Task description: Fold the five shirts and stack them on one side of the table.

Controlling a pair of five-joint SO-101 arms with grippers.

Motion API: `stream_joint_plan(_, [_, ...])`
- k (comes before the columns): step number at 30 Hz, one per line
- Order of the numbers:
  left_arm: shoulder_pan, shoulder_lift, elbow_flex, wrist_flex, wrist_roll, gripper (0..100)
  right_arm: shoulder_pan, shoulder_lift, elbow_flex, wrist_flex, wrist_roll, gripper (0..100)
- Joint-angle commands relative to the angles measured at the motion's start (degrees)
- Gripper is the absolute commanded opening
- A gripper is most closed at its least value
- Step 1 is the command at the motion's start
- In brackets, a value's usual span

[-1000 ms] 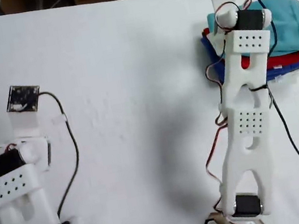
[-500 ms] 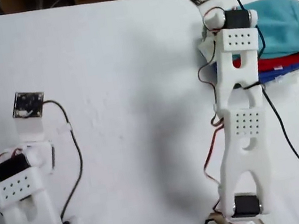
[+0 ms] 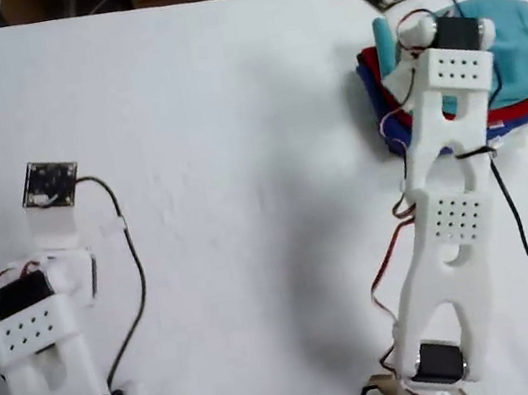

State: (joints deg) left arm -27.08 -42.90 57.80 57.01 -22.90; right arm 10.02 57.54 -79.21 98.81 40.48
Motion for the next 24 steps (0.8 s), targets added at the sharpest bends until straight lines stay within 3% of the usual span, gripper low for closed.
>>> stream_joint_plan(1, [-0.4, -1.2, -2.7, -0.5, 0.5, 3, 2.6, -4.4, -4.4, 0.2, 0.6, 2.9])
stream_joint_plan(19, [-0.4, -1.2, -2.8, -1.0, 0.5, 3, 3.9, -5.3, -7.7, 2.8, 0.9, 1.9])
stream_joint_plan(24, [-0.3, -1.2, -2.9, -1.1, 0.5, 3, 4.1, -15.8, 3.7, 2.8, 1.1, 1.9])
